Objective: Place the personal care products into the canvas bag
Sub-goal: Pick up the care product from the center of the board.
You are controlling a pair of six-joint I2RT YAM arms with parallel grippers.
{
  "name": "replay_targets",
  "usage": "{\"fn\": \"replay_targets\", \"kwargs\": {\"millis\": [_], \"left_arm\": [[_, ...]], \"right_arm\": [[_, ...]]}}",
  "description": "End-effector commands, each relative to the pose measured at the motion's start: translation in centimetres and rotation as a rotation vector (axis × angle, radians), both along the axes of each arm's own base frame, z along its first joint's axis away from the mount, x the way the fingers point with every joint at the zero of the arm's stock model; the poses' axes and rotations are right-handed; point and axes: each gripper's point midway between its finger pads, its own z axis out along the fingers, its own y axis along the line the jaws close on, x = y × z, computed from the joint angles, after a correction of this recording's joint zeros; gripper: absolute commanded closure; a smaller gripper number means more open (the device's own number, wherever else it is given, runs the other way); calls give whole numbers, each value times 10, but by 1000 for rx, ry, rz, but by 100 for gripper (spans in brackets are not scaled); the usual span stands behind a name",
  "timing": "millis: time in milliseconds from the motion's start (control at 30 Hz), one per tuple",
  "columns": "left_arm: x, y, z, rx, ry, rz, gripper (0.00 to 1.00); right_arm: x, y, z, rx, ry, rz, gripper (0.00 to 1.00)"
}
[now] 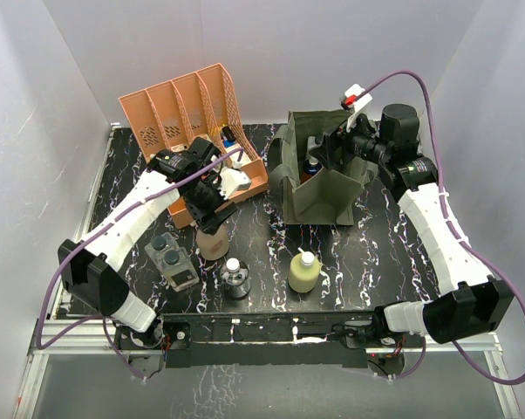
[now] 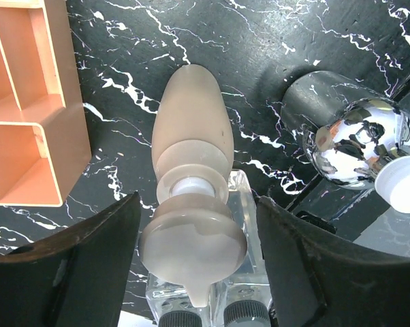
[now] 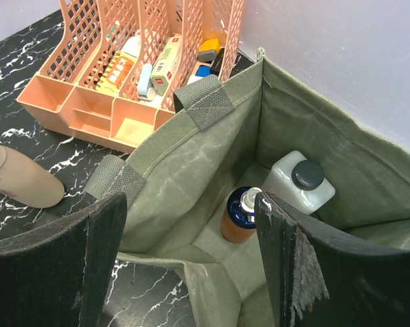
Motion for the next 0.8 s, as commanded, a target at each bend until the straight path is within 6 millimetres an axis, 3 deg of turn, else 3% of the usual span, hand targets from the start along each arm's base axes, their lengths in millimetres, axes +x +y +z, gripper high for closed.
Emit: {"fn": "replay_targets", "kwargs": {"millis": [0, 133, 300, 500, 767], "left_arm": [[-8, 7, 6, 3, 0, 3, 38], [-2, 3, 9, -13, -20, 3, 56], [16, -11, 37, -70, -91, -16, 100], [19, -20, 105, -188, -215, 7, 100], [47, -35, 198, -335, -455, 38, 100]], "right_arm": [[-8, -3, 19, 12, -63, -15, 22], [-9, -3, 16, 10, -59, -15, 22], [-15, -4, 12, -6, -49, -6, 20], [-35, -6, 9, -130, -95, 94, 18], [-36, -23, -5, -274, -76, 71, 14]]}}
